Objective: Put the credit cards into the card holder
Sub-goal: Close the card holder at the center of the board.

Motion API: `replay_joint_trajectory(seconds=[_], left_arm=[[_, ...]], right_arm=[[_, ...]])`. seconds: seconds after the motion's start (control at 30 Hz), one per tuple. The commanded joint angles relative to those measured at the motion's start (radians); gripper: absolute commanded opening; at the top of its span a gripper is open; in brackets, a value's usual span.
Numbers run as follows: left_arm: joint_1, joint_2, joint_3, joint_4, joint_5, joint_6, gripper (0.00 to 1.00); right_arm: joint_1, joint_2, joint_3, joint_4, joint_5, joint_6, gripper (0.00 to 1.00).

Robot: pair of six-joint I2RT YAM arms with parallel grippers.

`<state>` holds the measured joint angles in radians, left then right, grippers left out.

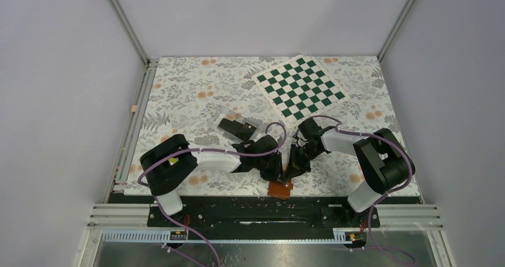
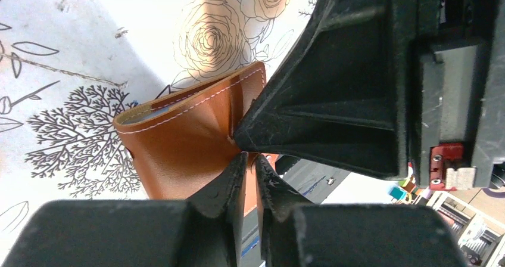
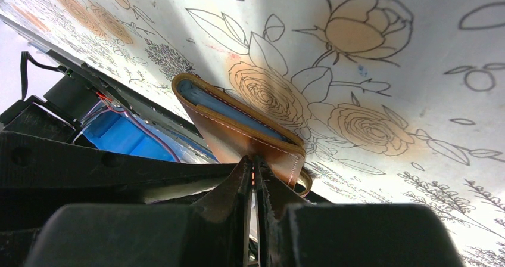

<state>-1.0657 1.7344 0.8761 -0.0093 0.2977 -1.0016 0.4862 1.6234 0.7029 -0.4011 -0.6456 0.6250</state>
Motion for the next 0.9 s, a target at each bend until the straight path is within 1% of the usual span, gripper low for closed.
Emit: replay_joint_trajectory(seconds=[0.0, 0.07, 0.23, 0.33, 0.43, 0.77, 0.87], left_arm=[[-0.007, 0.002, 0.037, 0.039, 0.036, 0.018, 0.10], [-0.006, 0.002, 0.036, 0.042, 0.039, 0.018, 0.11], [-0.007, 0.001, 0.034, 0.044, 0.049, 0.012, 0.23], [-0.007, 0.001, 0.034, 0.046, 0.057, 0.011, 0.25], [-0.007, 0.007, 0.036, 0.056, 0.071, 0.009, 0.25], [-0.013, 0.018, 0.049, 0.069, 0.098, 0.003, 0.20], [-0.013, 0.023, 0.049, 0.068, 0.096, 0.004, 0.09]], right_arm=[[0.007, 0.038, -0.011, -0.010, 0.144, -0.048, 0.12], [0.008, 0.037, -0.011, -0.012, 0.143, -0.047, 0.12], [0.008, 0.038, -0.009, -0.011, 0.142, -0.047, 0.12], [0.008, 0.037, -0.009, -0.012, 0.142, -0.047, 0.12], [0.009, 0.038, -0.010, -0.011, 0.141, -0.047, 0.12], [0.007, 0.040, -0.010, -0.008, 0.137, -0.045, 0.12], [0.008, 0.041, -0.012, -0.005, 0.136, -0.045, 0.12]])
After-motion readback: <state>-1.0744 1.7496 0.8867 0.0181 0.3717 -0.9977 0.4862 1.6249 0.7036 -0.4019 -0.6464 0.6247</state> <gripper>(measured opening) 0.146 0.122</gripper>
